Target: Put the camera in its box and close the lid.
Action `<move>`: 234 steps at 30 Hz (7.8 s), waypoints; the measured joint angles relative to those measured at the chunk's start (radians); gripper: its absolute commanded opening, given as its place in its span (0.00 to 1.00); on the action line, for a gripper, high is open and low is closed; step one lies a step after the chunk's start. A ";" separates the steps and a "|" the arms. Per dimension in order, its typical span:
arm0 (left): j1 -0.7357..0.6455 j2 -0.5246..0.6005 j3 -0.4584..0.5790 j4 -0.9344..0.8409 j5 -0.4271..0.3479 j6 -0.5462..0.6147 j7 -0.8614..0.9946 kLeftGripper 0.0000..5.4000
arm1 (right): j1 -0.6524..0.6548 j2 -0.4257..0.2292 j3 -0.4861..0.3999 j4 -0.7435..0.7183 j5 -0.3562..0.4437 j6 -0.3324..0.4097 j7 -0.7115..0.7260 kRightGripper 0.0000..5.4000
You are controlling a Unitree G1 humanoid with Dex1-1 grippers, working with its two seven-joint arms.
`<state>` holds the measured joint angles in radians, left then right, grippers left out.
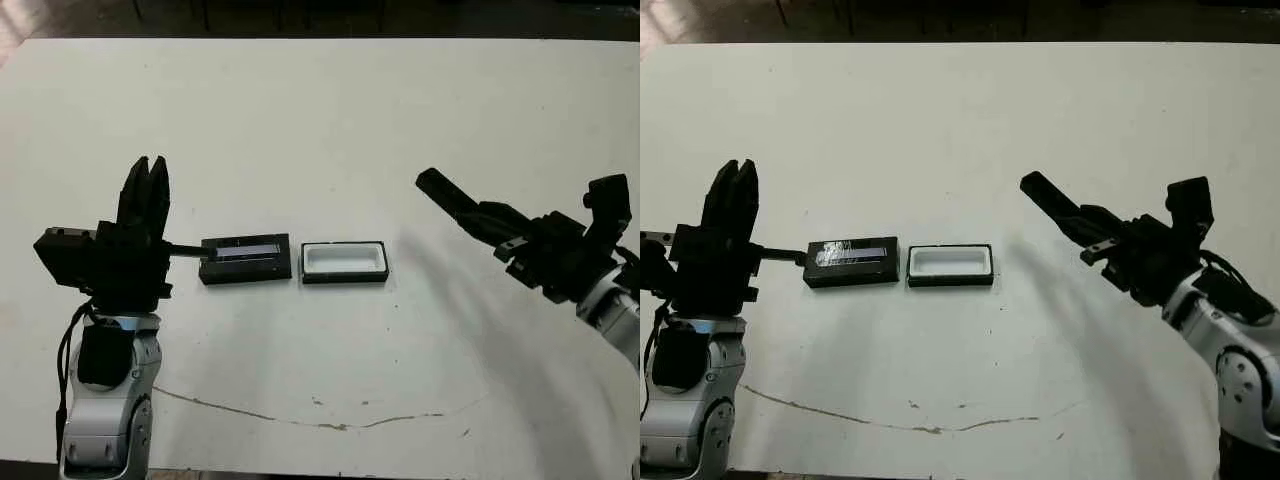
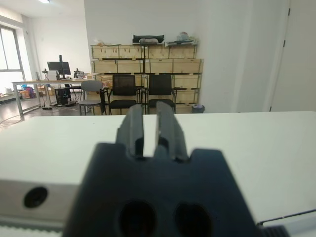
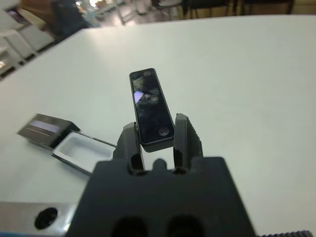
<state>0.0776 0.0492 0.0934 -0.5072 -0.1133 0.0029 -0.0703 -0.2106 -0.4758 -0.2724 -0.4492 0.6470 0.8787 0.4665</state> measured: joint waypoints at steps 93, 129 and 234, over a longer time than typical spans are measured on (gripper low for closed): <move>0.014 -0.004 -0.023 0.012 0.022 -0.028 0.017 0.00 | -0.442 -0.110 0.604 0.518 -0.464 -0.393 0.773 0.00; 0.033 -0.003 -0.026 0.016 0.036 -0.055 0.009 0.00 | -0.487 -0.105 0.525 0.456 -0.447 -0.463 0.783 0.53; -0.012 0.100 0.044 -0.030 0.007 0.041 -0.052 0.00 | 0.071 0.219 0.173 -0.143 -0.252 -0.440 -0.016 0.00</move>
<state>0.0652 0.1497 0.1378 -0.5373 -0.1066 0.0440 -0.1220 -0.1392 -0.2564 -0.0997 -0.5919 0.3954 0.4386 0.4506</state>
